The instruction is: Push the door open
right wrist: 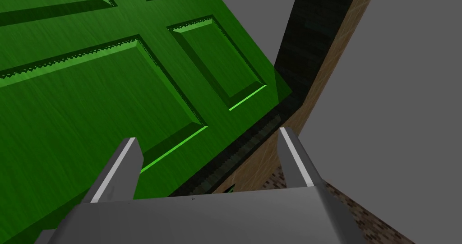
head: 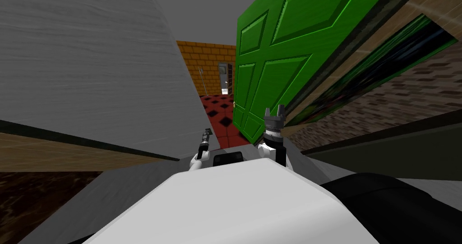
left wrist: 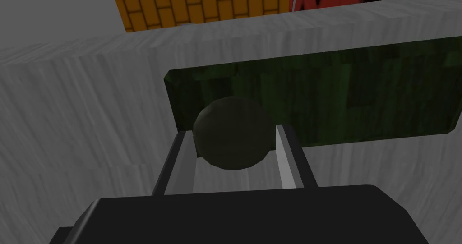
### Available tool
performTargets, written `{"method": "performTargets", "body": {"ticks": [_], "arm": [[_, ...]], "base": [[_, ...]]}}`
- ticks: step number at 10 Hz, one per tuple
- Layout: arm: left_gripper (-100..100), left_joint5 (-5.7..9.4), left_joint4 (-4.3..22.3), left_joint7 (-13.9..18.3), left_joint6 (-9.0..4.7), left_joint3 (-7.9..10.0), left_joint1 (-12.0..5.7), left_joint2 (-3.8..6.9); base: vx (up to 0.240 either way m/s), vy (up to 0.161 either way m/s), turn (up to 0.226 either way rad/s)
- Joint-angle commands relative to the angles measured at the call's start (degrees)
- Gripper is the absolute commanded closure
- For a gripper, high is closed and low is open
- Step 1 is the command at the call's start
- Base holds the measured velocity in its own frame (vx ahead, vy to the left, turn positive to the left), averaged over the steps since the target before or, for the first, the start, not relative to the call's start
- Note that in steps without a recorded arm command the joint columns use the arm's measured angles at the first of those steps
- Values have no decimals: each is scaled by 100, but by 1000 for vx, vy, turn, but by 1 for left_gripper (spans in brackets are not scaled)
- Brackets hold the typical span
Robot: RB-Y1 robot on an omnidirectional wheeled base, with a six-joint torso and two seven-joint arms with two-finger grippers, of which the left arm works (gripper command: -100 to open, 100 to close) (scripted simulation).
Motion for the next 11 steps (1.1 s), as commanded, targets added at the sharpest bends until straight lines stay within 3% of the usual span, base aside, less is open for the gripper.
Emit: {"method": "performTargets", "body": {"ticks": [1, 2, 3, 7, 10, 11], "arm": [[100, 61, -33, -44, -69, 133, -5, 128], [100, 87, -31, -79, -72, 183, -11, 156], [-100, 65, -103, -39, -16, 108, 44, 124], [-100, 83, -137, -23, 5, 97, 57, 65], [-100, 100, -171, -6, 26, 86, 71, -97], [-100, 98, -152, -6, 25, 90, 58, -53]], "base": [[189, 17, 64], [200, 13, 128], [-48, -39, 74], [-180, -80, 20], [-209, -79, 33], [-94, -40, 7]]}}
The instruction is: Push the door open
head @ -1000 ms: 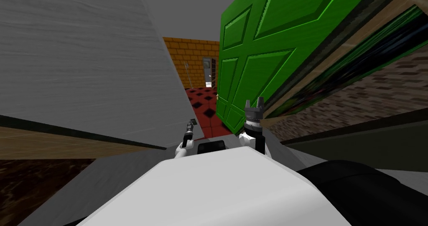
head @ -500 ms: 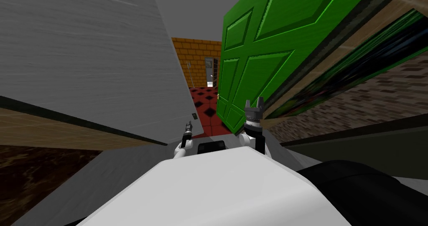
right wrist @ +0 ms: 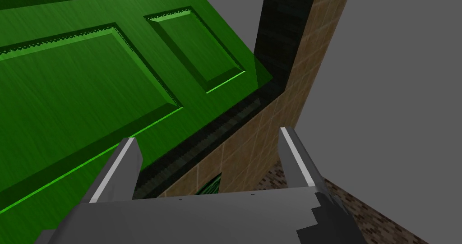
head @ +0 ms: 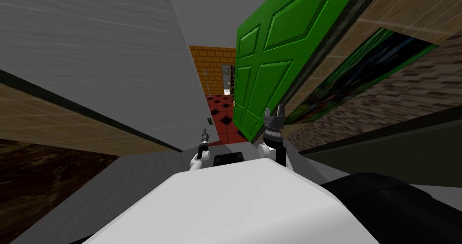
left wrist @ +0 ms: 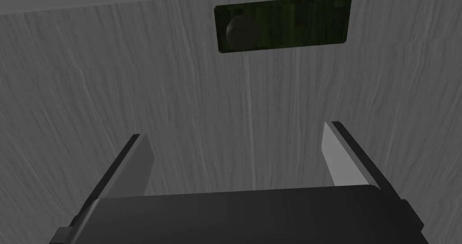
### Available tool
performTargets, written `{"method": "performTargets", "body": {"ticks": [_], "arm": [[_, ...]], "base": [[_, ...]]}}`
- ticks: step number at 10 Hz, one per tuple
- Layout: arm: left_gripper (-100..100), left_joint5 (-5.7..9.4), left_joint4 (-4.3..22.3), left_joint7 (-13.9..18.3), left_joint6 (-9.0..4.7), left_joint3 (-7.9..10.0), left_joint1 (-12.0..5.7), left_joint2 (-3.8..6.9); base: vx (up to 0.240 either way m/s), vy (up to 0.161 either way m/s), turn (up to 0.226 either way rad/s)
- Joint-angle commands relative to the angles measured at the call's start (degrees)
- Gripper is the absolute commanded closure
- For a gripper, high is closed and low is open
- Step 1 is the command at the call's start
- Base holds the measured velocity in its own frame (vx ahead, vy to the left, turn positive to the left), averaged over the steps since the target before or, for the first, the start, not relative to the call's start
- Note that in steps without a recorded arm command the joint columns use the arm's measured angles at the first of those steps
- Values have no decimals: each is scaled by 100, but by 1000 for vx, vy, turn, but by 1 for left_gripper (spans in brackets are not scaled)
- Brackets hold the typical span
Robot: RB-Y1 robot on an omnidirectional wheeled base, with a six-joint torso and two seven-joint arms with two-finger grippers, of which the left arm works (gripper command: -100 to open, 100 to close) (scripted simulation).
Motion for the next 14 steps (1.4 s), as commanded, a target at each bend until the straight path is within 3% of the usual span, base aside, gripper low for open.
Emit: {"method": "performTargets", "body": {"ticks": [1, 6, 11, 12, 13, 14], "arm": [[-100, 8, 14, -6, -22, 17, 0, 73], [-100, 29, 49, -23, -81, 62, 1, 142], [-100, 55, 92, -43, -152, 116, 1, 26], [-100, 52, 95, -37, -148, 109, 0, 55], [100, 52, 95, -37, -148, 109, 0, 55], [100, 52, 95, -37, -148, 109, 0, 55]], "base": [[110, -5, -28], [190, 20, -23], [202, 27, -27], [74, 7, 9], [-16, -3, -7], [-28, -2, -8]]}}
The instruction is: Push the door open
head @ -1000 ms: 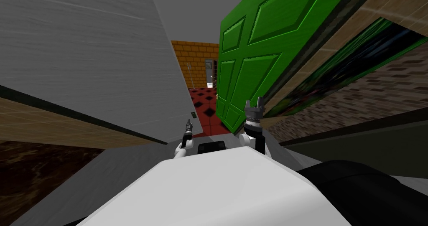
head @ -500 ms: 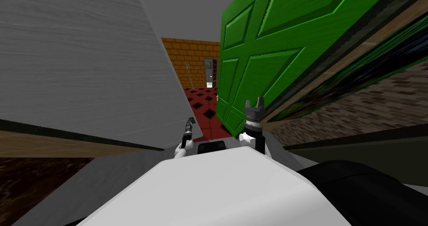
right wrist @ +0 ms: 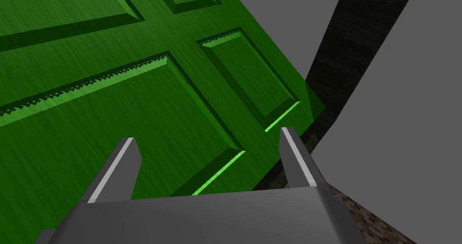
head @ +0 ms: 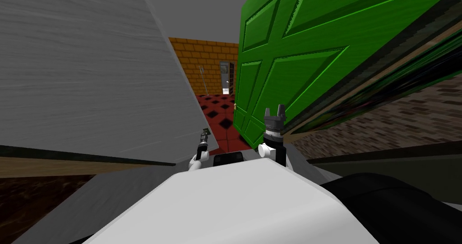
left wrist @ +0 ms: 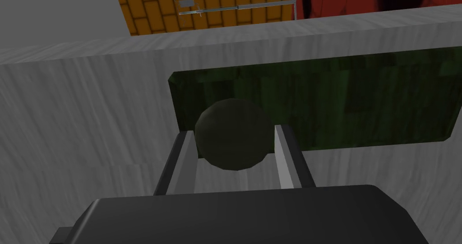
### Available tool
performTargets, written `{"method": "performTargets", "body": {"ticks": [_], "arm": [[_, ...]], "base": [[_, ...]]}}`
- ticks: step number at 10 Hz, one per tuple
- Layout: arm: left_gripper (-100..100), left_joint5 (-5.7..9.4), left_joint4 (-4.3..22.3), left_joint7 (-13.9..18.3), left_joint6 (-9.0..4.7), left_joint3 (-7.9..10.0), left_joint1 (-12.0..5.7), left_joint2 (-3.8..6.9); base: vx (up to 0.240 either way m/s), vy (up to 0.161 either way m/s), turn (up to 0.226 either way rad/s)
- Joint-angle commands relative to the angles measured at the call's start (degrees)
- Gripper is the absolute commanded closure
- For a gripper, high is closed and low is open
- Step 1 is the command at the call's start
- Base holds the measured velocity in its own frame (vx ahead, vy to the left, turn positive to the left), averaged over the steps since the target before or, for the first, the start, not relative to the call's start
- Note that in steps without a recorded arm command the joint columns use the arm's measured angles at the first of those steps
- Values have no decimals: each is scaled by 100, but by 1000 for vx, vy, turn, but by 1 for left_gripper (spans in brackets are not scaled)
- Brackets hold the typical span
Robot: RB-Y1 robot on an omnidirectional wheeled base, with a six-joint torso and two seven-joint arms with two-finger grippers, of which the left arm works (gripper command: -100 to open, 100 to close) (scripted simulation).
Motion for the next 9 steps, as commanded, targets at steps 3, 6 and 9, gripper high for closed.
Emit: {"method": "performTargets", "body": {"ticks": [3, 6, 9], "arm": [[100, -1, 2, 0, -1, -2, 6, -3], [100, 290, 73, -248, -91, 180, -54, 78], [100, 611, 141, -517, -204, 382, -127, 136]], "base": [[-10, -1, -1], [74, 18, -77], [161, 40, -83]]}}
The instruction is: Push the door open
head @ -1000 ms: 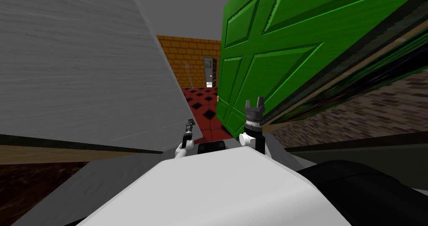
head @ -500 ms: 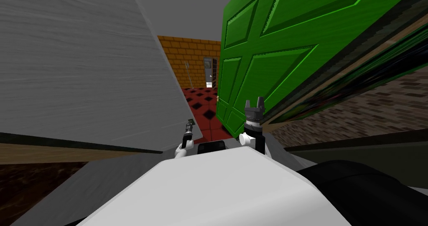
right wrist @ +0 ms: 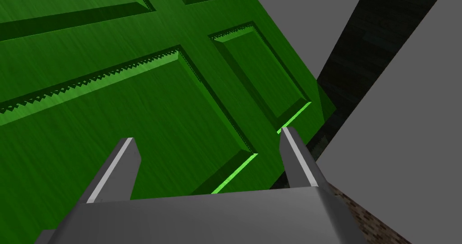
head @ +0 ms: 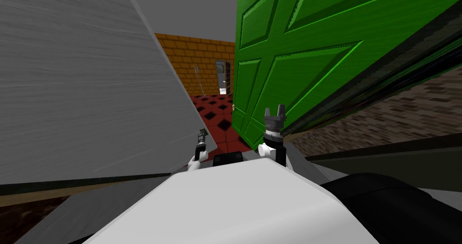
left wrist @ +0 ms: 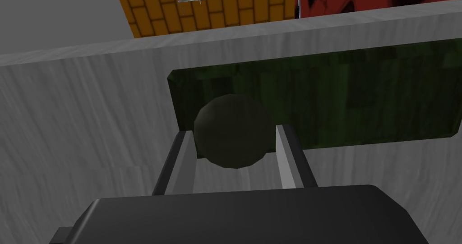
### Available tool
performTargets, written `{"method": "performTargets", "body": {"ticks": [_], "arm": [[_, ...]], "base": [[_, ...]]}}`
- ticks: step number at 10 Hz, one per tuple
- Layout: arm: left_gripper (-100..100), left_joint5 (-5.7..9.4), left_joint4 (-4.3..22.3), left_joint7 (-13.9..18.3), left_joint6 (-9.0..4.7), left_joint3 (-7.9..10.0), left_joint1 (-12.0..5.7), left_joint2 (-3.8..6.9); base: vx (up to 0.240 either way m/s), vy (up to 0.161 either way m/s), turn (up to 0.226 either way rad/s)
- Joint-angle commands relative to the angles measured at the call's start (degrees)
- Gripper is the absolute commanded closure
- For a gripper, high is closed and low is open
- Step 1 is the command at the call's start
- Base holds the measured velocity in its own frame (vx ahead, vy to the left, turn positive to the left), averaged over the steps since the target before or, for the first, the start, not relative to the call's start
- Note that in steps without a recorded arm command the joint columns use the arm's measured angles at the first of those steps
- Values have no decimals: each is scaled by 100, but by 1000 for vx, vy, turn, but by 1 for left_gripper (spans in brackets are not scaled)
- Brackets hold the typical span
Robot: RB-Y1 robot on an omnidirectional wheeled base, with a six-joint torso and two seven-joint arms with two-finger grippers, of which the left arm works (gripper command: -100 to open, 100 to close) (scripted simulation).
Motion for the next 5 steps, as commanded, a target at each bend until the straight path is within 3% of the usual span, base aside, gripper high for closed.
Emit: {"method": "performTargets", "body": {"ticks": [1, 3, 4, 5], "arm": [[100, 190, 68, -119, -121, 170, -109, 126], [100, 346, 101, -250, -176, 269, -144, 143], [100, 517, 137, -394, -237, 377, -183, 153], [-100, 457, 143, -321, -135, 341, -149, 128]], "base": [[156, 28, -64], [112, 45, -26], [127, 73, -58], [-22, -76, 72]]}}
